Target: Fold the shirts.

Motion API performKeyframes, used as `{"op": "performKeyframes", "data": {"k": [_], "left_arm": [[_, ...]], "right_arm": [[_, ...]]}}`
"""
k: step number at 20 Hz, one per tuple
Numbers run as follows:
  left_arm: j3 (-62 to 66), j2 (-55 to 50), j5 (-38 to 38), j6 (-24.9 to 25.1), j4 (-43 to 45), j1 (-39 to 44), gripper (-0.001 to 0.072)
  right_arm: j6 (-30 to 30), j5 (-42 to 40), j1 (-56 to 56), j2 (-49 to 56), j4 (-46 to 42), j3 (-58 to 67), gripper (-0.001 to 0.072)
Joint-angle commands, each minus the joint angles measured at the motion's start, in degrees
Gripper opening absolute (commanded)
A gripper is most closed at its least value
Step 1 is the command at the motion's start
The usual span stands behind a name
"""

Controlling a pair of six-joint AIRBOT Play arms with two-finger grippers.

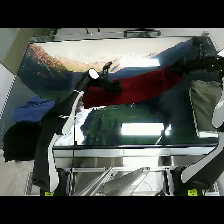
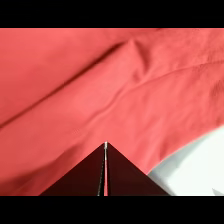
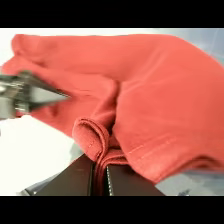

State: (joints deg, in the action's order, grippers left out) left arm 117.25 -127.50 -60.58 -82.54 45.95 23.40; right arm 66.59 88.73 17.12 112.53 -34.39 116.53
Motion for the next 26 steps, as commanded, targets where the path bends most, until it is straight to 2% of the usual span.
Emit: {"op": "performKeyframes", "data": {"k": [1,4,6,9,12,14,16,17,19,20,23,26], "left_arm": [[0.0,-2.9,3.3,0.2,-7.3,2.1,0.0016],[0.0,-1.5,1.5,0.8,-12.3,1.4,0.0018],[0.0,2.8,-5.6,7.5,-20.5,-2.0,0.0017],[0.0,13.7,-19.7,16.2,-38.8,-12.0,0.0016],[0.0,25.0,-27.5,19.6,-55.3,-23.5,0.0017],[0.0,30.7,-30.4,19.8,-59.7,-29.9,0.0018],[0.0,34.7,-33.0,20.6,-60.0,-34.1,0.0019],[0.0,36.5,-34.5,21.1,-60.0,-35.8,0.0019],[0.0,38.5,-35.8,21.2,-60.0,-37.3,0.0019],[0.0,39.0,-36.2,21.2,-60.0,-37.6,0.0019],[0.0,39.3,-39.8,21.1,-60.0,-37.5,0.0018],[-3.1,39.9,-39.6,21.2,-59.6,-35.9,0.0018]], "right_arm": [[1.7,1.7,-2.2,-2.3,0.1,0.2,0.0021],[2.6,2.4,-4.8,-2.5,0.2,0.2,0.0021],[4.0,2.0,-7.6,-3.3,0.2,0.2,0.0021],[4.4,-3.0,-14.9,-4.6,0.2,0.2,0.0021],[4.4,-15.4,-26.7,-3.4,0.2,0.2,0.0021],[3.9,-27.1,-35.7,-0.7,0.2,0.2,0.0021],[3.6,-39.7,-45.0,4.0,0.2,0.2,0.0022],[2.7,-46.0,-49.4,7.0,0.2,0.2,0.0054],[2.7,-56.0,-55.2,12.6,0.2,0.2,0.0472],[4.2,-58.2,-56.4,14.3,0.2,0.2,0.0527],[5.5,-55.2,-54.6,13.7,0.2,0.2,0.0524],[5.4,-42.4,-46.9,8.6,-3.8,0.2,0.0521]]}}
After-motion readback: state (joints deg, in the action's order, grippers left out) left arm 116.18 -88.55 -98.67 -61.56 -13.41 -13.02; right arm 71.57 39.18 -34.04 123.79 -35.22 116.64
